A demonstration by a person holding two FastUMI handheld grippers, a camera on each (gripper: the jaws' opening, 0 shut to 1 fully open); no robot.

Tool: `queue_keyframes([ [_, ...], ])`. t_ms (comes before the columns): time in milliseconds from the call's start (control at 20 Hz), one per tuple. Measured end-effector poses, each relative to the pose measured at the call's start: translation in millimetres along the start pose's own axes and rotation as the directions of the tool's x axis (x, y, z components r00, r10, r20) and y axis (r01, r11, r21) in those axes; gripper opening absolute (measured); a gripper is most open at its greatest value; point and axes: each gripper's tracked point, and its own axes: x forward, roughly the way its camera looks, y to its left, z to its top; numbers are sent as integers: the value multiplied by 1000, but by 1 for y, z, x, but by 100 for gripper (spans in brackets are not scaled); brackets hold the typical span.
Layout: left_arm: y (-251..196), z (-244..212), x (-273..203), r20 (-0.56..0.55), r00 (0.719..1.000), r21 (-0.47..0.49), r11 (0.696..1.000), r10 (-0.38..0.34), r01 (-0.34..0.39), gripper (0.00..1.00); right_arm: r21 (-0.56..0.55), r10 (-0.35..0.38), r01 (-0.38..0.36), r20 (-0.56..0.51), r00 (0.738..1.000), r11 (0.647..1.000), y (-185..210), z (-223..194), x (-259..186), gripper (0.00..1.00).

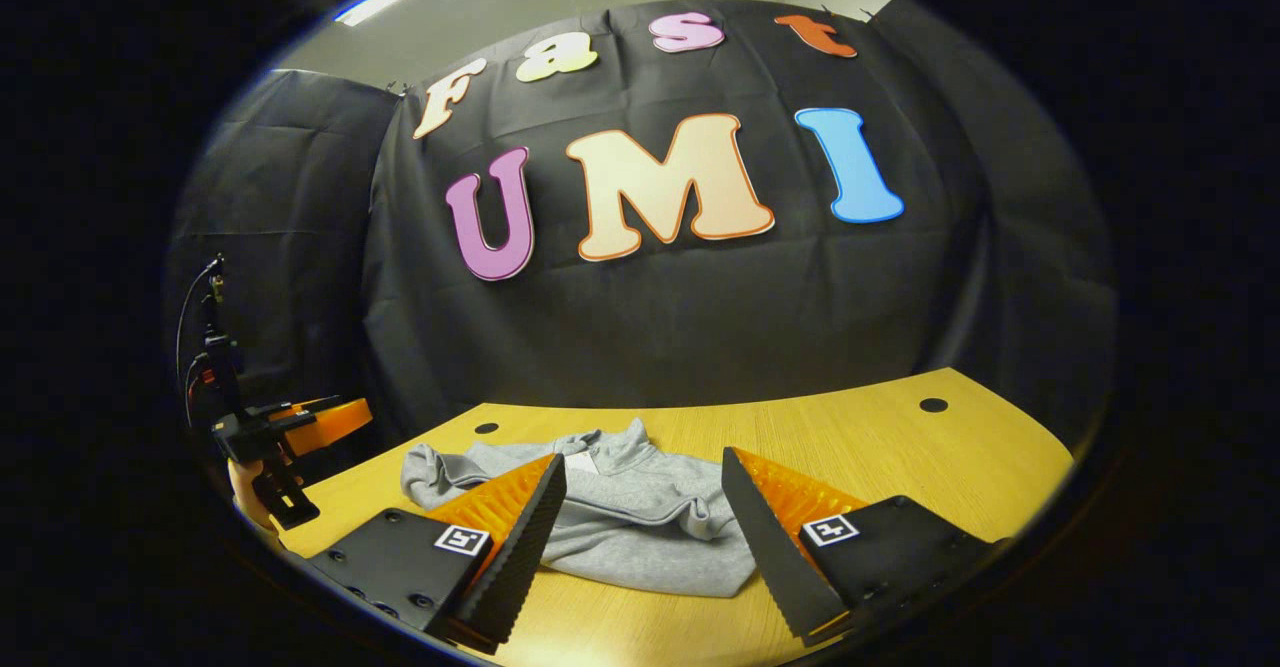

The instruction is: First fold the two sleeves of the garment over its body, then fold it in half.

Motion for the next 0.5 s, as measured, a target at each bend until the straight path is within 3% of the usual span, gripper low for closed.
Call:
queue_keyframes([
  [200, 9, -8, -31, 29, 999, -6, 1000, 19, -19, 91, -37, 16, -14, 57, 998, 999, 14, -16, -30, 97],
  [250, 11, -11, -36, 34, 999, -10, 1000, 18, -18, 92, -45, 16, -13, 62, 998, 999, 16, -22, -35, 93],
  [300, 12, -13, -40, 37, 999, -12, 1000, 21, -21, 94, -50, 20, -17, 63, 998, 999, 17, -27, -38, 97],
  [500, 7, -19, -48, 49, 999, -11, 1000, 18, -17, 92, -51, 31, -28, 68, 997, 998, 19, -40, -44, 97],
])
